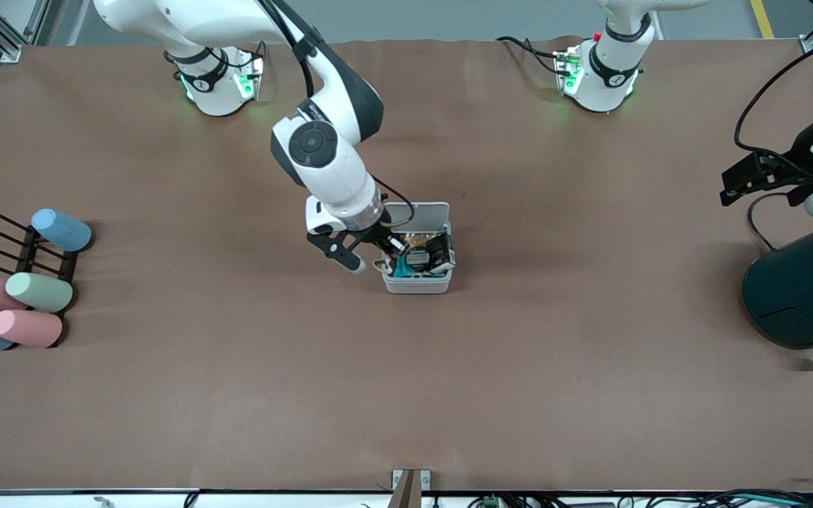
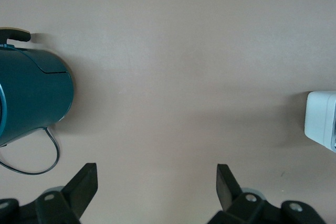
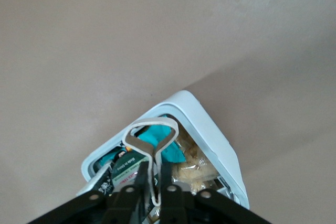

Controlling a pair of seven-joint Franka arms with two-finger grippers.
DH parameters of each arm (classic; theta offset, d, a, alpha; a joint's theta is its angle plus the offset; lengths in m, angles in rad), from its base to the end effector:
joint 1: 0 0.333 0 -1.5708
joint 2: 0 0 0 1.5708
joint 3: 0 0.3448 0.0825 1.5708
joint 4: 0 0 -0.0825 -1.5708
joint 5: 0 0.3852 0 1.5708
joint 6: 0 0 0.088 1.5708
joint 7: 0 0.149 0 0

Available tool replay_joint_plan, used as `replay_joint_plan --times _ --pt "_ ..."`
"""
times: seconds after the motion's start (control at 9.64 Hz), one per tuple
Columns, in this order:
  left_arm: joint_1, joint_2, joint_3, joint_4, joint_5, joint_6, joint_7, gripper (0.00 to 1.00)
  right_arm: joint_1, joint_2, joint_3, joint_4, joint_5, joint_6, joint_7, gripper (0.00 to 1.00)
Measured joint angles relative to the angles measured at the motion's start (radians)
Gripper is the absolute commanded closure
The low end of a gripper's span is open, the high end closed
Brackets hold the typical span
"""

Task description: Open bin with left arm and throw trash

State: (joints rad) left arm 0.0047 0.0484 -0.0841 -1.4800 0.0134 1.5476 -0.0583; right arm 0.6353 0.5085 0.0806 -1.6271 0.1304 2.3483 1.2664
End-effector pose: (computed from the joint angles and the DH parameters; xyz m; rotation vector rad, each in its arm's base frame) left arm 0.5697 -0.0421 0.6250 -3.1333 0.0322 -0.0313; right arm 0.5497 0.4761 0.3320 -2.7371 0.9170 0.0011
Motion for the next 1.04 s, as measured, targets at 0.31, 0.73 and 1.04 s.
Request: replay_joint_plan --times 0.31,0.73,1.04 --pt "0.008 -0.076 0.011 -0.079 0.0 -0.006 -0.003 0.0 0.004 0.017 0.0 0.01 0.0 -0.005 0.0 0.01" --pt "0.007 -0.067 0.012 -0.076 -0.001 -0.002 -0.003 0.0 -0.063 -0.044 -0.028 0.055 -0.001 -0.297 -0.052 0.01" --pt "0.008 -0.067 0.012 -0.073 -0.001 -0.001 -0.003 0.0 -0.337 -0.247 -0.04 0.06 -0.003 -0.639 -0.441 0.01"
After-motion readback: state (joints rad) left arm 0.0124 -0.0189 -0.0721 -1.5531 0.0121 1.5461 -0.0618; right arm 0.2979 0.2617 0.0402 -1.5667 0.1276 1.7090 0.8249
